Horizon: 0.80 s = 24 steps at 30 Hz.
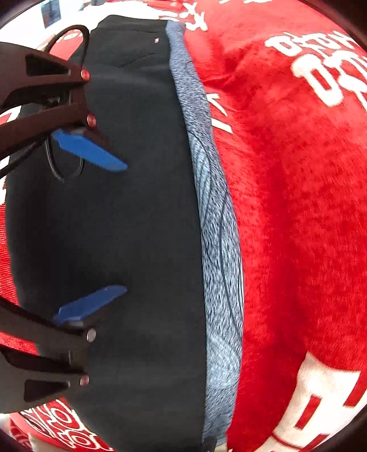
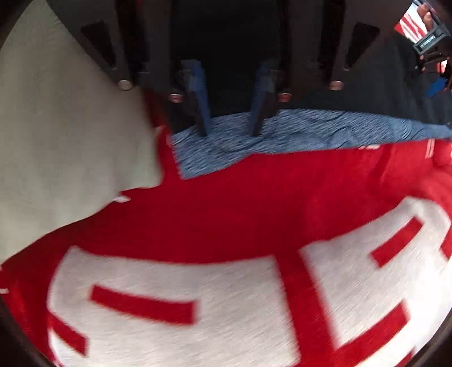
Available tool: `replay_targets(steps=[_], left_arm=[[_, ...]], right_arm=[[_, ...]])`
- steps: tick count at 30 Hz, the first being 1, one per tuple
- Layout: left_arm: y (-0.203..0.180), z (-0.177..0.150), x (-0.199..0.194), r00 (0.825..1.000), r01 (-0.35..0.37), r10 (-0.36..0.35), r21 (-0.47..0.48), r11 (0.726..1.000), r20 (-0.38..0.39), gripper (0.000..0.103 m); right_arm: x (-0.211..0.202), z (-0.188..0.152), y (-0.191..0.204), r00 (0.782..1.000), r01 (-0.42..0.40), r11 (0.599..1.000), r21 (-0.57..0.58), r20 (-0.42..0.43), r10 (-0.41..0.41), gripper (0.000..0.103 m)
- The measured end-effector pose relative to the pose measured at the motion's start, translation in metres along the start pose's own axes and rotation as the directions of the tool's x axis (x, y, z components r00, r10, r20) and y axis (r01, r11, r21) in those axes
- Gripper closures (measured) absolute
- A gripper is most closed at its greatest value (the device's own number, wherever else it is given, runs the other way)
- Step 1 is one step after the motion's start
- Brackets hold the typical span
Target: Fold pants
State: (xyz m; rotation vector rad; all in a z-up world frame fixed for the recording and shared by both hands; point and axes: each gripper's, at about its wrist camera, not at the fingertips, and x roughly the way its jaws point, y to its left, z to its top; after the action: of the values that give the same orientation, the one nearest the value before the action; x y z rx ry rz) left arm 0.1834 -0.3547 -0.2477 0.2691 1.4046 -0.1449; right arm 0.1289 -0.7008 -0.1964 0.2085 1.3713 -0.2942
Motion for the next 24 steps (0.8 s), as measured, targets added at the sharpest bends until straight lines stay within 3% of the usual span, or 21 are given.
replay_targets(steps=[6, 8, 10, 12, 14, 17, 18, 19, 21, 24], left_arm=[[0.008, 0.001, 0.006, 1.0, 0.011, -0.011, -0.011, 1.0, -0.006, 0.017], [0.007, 0.008, 0.002, 1.0, -0.002, 0.002, -0.002, 1.0, -0.021, 0.017], [0.013, 0.019, -0.01, 1.0, 0.012, -0.012, -0.033, 0.999, 0.023, 0.017], [0.024, 0.037, -0.015, 0.998, 0.023, -0.019, -0.075, 0.997, 0.06, 0.017], [0.031, 0.051, -0.008, 0.998, 0.007, -0.001, -0.099, 0.995, 0.058, 0.017], [0.042, 0.067, 0.022, 0.998, -0.053, 0.055, -0.104, 0.993, 0.017, 0.016], [0.043, 0.069, 0.03, 0.998, -0.063, 0.064, -0.1, 0.993, 0.011, 0.015], [0.047, 0.069, 0.033, 0.997, -0.065, 0.068, -0.112, 0.992, 0.025, 0.006], [0.055, 0.068, 0.034, 0.996, -0.078, 0.082, -0.137, 0.988, 0.019, 0.005], [0.08, 0.065, 0.032, 0.996, -0.09, 0.093, -0.183, 0.979, 0.006, 0.005]], right_arm=[[-0.018, 0.0, 0.0, 0.999, 0.04, 0.994, 0.098, 0.02, -0.042, 0.068], [-0.025, -0.002, 0.013, 0.999, -0.026, 0.998, 0.065, 0.04, 0.024, 0.067], [-0.029, -0.004, 0.036, 0.996, -0.076, 0.997, -0.022, 0.045, 0.077, 0.067], [-0.025, -0.006, 0.057, 0.984, -0.179, 0.981, -0.069, 0.013, 0.18, 0.067], [-0.016, -0.01, 0.083, 0.968, -0.252, 0.964, -0.086, -0.019, 0.252, 0.067], [0.004, -0.018, 0.122, 0.954, -0.297, 0.947, -0.122, -0.07, 0.291, 0.067], [0.011, -0.019, 0.129, 0.957, -0.285, 0.948, -0.14, -0.085, 0.276, 0.067], [0.014, -0.02, 0.143, 0.968, -0.249, 0.953, -0.173, -0.087, 0.237, 0.068], [0.017, -0.024, 0.137, 0.976, -0.219, 0.95, -0.222, -0.041, 0.216, 0.068], [0.02, -0.023, 0.11, 0.99, -0.141, 0.974, -0.177, -0.012, 0.141, 0.068]])
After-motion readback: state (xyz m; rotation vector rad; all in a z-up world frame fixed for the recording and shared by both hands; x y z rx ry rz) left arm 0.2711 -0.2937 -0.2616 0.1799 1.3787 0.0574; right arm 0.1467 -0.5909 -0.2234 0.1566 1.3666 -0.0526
